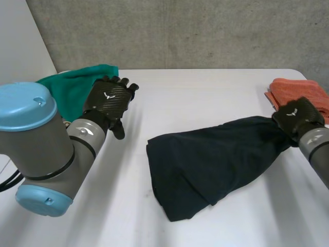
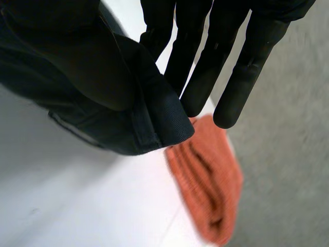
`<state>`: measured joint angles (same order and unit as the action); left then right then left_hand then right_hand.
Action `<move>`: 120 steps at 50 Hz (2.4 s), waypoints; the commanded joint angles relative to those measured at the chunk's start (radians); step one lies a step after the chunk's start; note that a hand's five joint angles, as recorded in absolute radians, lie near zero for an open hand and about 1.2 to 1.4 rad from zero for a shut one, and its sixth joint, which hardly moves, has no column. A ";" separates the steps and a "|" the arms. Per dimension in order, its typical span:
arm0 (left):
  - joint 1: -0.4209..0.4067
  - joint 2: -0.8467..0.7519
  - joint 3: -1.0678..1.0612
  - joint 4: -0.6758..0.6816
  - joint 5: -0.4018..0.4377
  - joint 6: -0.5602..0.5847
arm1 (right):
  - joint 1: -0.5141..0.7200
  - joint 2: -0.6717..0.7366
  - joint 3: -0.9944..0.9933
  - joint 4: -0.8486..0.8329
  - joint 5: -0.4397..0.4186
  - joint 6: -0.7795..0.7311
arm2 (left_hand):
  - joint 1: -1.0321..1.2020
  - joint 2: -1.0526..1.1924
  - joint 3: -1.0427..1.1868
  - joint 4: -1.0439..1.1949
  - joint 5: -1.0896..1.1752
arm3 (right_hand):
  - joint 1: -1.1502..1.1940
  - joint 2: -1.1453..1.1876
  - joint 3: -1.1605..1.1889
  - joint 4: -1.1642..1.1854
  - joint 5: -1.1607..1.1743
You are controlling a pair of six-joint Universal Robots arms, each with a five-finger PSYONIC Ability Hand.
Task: Fold the laundry.
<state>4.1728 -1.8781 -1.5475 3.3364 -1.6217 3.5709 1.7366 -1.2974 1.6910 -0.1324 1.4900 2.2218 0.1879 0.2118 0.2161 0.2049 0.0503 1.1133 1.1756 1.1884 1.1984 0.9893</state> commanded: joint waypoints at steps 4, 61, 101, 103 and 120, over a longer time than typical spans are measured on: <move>0.003 0.047 -0.048 0.000 -0.003 -0.001 | 0.455 0.030 -0.030 -0.144 -0.178 -0.074 | -0.013 -0.037 -0.042 -0.030 -0.050 | 0.283 0.221 0.208 0.198 0.232; -0.289 -0.296 0.084 -0.213 -0.294 -0.319 | 0.201 0.372 -0.373 0.393 -0.300 0.384 | 0.046 0.022 0.018 0.029 0.009 | -0.939 -1.001 -1.014 -1.024 -0.989; -0.129 -0.179 0.532 -0.333 0.503 -0.304 | 0.282 0.010 0.473 -0.513 -0.332 0.358 | 0.040 0.016 0.012 0.023 0.003 | -0.939 -1.001 -1.014 -1.024 -0.989; -0.129 -0.184 0.530 -0.331 0.502 -0.304 | 0.299 0.065 0.464 -0.567 -0.324 0.358 | 0.040 0.016 0.012 0.023 0.003 | -0.939 -1.001 -1.014 -1.024 -0.989; -0.132 -0.190 0.501 -0.333 0.500 -0.304 | 0.365 0.193 0.309 -0.757 -0.264 0.360 | 0.040 0.016 0.012 0.023 0.003 | 0.283 0.221 0.208 0.198 0.232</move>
<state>4.0385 -2.0801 -1.0407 3.0040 -1.1221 3.2667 2.1030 -1.1124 2.0588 -0.8821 1.2117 2.5722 0.1973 0.2114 0.2162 0.2050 0.0502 0.9690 1.0918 1.0841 1.0861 0.7774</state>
